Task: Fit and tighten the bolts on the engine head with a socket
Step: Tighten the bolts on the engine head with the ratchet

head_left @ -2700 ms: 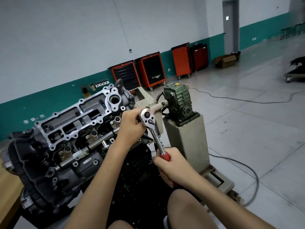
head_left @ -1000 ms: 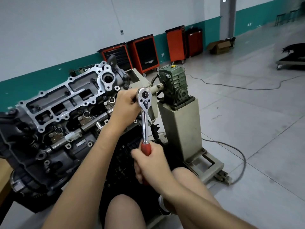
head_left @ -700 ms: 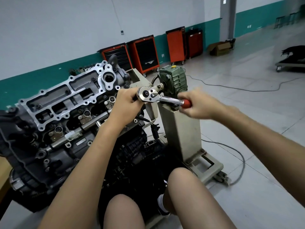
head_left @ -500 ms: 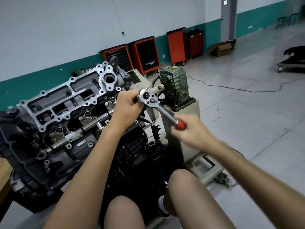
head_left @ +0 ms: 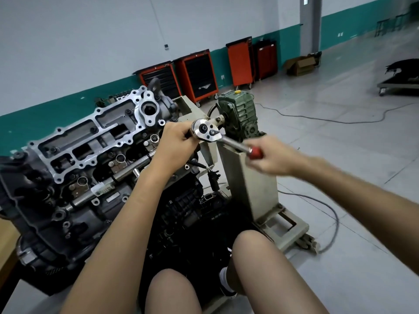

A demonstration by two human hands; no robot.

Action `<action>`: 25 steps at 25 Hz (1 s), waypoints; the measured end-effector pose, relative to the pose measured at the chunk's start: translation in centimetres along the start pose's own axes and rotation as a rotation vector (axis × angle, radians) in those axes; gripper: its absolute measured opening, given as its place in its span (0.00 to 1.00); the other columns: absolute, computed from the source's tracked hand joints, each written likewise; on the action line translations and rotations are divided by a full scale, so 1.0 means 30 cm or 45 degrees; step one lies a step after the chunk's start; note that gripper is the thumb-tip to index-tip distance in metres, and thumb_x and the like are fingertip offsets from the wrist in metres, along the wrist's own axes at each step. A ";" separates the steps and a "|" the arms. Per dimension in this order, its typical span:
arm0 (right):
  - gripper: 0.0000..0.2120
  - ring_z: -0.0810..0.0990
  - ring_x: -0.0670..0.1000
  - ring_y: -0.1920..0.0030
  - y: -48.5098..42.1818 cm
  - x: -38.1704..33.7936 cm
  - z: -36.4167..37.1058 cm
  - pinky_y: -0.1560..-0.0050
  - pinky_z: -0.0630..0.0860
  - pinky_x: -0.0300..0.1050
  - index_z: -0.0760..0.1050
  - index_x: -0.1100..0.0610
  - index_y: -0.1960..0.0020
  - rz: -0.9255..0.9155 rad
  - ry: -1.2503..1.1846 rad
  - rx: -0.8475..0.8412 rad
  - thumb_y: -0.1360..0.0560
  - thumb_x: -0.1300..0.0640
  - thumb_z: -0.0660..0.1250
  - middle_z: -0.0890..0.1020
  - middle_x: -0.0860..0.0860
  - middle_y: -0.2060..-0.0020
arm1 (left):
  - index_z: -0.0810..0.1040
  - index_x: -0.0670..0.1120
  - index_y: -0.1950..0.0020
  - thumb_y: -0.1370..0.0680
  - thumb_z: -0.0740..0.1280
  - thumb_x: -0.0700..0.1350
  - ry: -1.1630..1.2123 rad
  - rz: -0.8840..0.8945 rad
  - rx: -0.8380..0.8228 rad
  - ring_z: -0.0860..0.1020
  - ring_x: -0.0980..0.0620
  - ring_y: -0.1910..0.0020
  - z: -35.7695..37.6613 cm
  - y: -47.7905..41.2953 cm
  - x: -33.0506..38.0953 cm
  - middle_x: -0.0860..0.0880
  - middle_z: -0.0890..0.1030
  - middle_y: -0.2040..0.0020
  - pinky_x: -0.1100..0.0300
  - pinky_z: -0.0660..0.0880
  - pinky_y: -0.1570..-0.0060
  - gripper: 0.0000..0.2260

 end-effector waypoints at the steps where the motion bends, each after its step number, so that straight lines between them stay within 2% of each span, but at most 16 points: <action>1: 0.16 0.68 0.43 0.75 -0.042 -0.003 -0.062 0.72 0.62 0.39 0.64 0.50 0.68 -0.072 0.191 0.036 0.29 0.65 0.66 0.69 0.45 0.76 | 0.64 0.48 0.76 0.27 0.64 0.32 0.009 0.015 0.015 0.59 0.60 0.77 -0.005 0.000 0.008 0.57 0.63 0.80 0.69 0.56 0.73 0.21; 2: 0.16 0.69 0.45 0.74 -0.073 -0.007 -0.091 0.71 0.62 0.42 0.63 0.50 0.68 -0.124 0.299 0.086 0.30 0.64 0.66 0.69 0.45 0.76 | 0.62 0.54 0.75 0.27 0.63 0.32 0.026 0.028 0.040 0.59 0.61 0.77 -0.015 0.004 0.017 0.58 0.64 0.80 0.70 0.56 0.73 0.23; 3: 0.16 0.68 0.48 0.73 -0.077 -0.013 -0.089 0.71 0.62 0.44 0.63 0.50 0.69 -0.127 0.326 0.133 0.31 0.64 0.67 0.69 0.45 0.76 | 0.63 0.55 0.75 0.27 0.63 0.33 0.045 0.024 0.053 0.59 0.61 0.77 -0.023 0.008 0.017 0.58 0.64 0.80 0.70 0.56 0.73 0.23; 4: 0.17 0.68 0.48 0.74 -0.054 -0.018 -0.057 0.70 0.61 0.44 0.63 0.50 0.69 -0.081 0.266 0.172 0.31 0.64 0.67 0.68 0.46 0.76 | 0.68 0.51 0.76 0.27 0.63 0.35 0.052 0.011 0.045 0.60 0.61 0.77 -0.024 0.010 0.008 0.58 0.65 0.79 0.70 0.56 0.73 0.19; 6: 0.19 0.65 0.46 0.75 0.037 -0.049 0.079 0.70 0.61 0.43 0.63 0.52 0.70 0.062 -0.131 0.236 0.30 0.66 0.68 0.67 0.46 0.77 | 0.74 0.38 0.71 0.26 0.64 0.37 0.040 -0.026 0.040 0.61 0.59 0.76 -0.017 0.016 -0.010 0.53 0.68 0.77 0.67 0.58 0.73 0.13; 7: 0.18 0.64 0.46 0.76 0.091 -0.078 0.170 0.71 0.62 0.42 0.63 0.53 0.70 0.149 -0.407 0.266 0.30 0.67 0.69 0.66 0.46 0.77 | 0.74 0.37 0.71 0.26 0.65 0.36 0.037 -0.034 0.052 0.62 0.59 0.76 -0.011 0.020 -0.014 0.49 0.69 0.77 0.64 0.59 0.73 0.13; 8: 0.17 0.64 0.46 0.76 0.134 -0.121 0.262 0.73 0.62 0.41 0.63 0.54 0.69 0.246 -0.680 0.288 0.30 0.66 0.69 0.66 0.47 0.77 | 0.72 0.40 0.72 0.25 0.66 0.35 0.043 -0.038 0.066 0.63 0.58 0.75 -0.005 0.021 -0.017 0.48 0.70 0.76 0.61 0.61 0.73 0.14; 10: 0.14 0.65 0.48 0.79 0.157 -0.239 0.422 0.78 0.63 0.39 0.64 0.54 0.68 0.369 -1.143 0.307 0.30 0.62 0.67 0.66 0.47 0.78 | 0.69 0.50 0.74 0.26 0.67 0.34 0.072 -0.060 0.077 0.63 0.58 0.74 -0.004 0.017 -0.016 0.55 0.68 0.77 0.61 0.61 0.73 0.20; 12: 0.11 0.66 0.47 0.83 0.149 -0.319 0.490 0.81 0.63 0.36 0.64 0.51 0.68 0.391 -1.347 0.295 0.32 0.60 0.65 0.66 0.47 0.80 | 0.66 0.54 0.75 0.25 0.67 0.34 0.094 -0.082 0.085 0.62 0.58 0.75 -0.011 0.014 -0.014 0.56 0.67 0.78 0.60 0.61 0.73 0.23; 14: 0.15 0.65 0.44 0.82 0.153 -0.261 0.417 0.81 0.64 0.35 0.62 0.51 0.68 0.343 -1.153 0.234 0.30 0.64 0.65 0.66 0.45 0.81 | 0.67 0.55 0.74 0.25 0.67 0.35 0.092 -0.069 0.073 0.64 0.56 0.75 -0.014 0.015 -0.016 0.54 0.68 0.77 0.58 0.62 0.74 0.22; 16: 0.17 0.65 0.43 0.78 0.129 -0.131 0.262 0.76 0.65 0.37 0.64 0.52 0.68 0.186 -0.719 0.123 0.29 0.69 0.66 0.67 0.44 0.79 | 0.70 0.53 0.73 0.25 0.67 0.35 0.065 -0.041 0.062 0.63 0.59 0.75 -0.012 0.019 -0.010 0.52 0.69 0.77 0.61 0.61 0.74 0.20; 18: 0.17 0.66 0.44 0.75 0.051 -0.029 0.077 0.71 0.63 0.39 0.65 0.52 0.67 0.020 -0.204 0.022 0.29 0.68 0.66 0.68 0.45 0.76 | 0.73 0.41 0.72 0.26 0.65 0.33 0.030 -0.043 0.059 0.61 0.59 0.75 -0.008 0.016 -0.012 0.51 0.66 0.77 0.65 0.58 0.73 0.14; 20: 0.17 0.67 0.45 0.74 -0.029 -0.001 -0.061 0.71 0.61 0.39 0.63 0.50 0.67 -0.098 0.203 0.089 0.29 0.65 0.67 0.68 0.44 0.75 | 0.71 0.32 0.70 0.27 0.64 0.32 0.021 -0.038 0.076 0.59 0.59 0.75 -0.006 0.012 -0.009 0.52 0.64 0.76 0.67 0.56 0.73 0.12; 22: 0.17 0.68 0.47 0.74 -0.043 -0.001 -0.067 0.72 0.60 0.40 0.62 0.49 0.67 -0.088 0.258 0.192 0.30 0.64 0.68 0.68 0.44 0.76 | 0.72 0.31 0.69 0.27 0.64 0.35 0.023 -0.019 0.098 0.60 0.59 0.75 -0.008 0.017 -0.005 0.53 0.64 0.77 0.69 0.57 0.74 0.12; 23: 0.18 0.67 0.47 0.74 -0.012 -0.010 -0.019 0.71 0.60 0.41 0.62 0.50 0.68 -0.017 0.152 0.228 0.30 0.65 0.68 0.68 0.45 0.76 | 0.73 0.31 0.69 0.27 0.63 0.36 0.021 -0.017 0.103 0.61 0.59 0.75 -0.009 0.021 -0.004 0.50 0.66 0.77 0.69 0.57 0.74 0.12; 25: 0.20 0.63 0.45 0.75 0.088 -0.069 0.143 0.72 0.61 0.40 0.62 0.50 0.69 0.121 -0.265 0.310 0.30 0.68 0.68 0.65 0.44 0.77 | 0.75 0.33 0.68 0.26 0.64 0.36 0.005 -0.018 0.124 0.62 0.57 0.75 -0.006 0.028 -0.008 0.42 0.71 0.76 0.64 0.60 0.74 0.11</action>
Point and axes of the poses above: each hand's wrist, its own y-axis away from the middle knuckle, its own z-axis out of the palm, x = y × z, the point moved 4 cm from there along -y, towards the middle knuckle
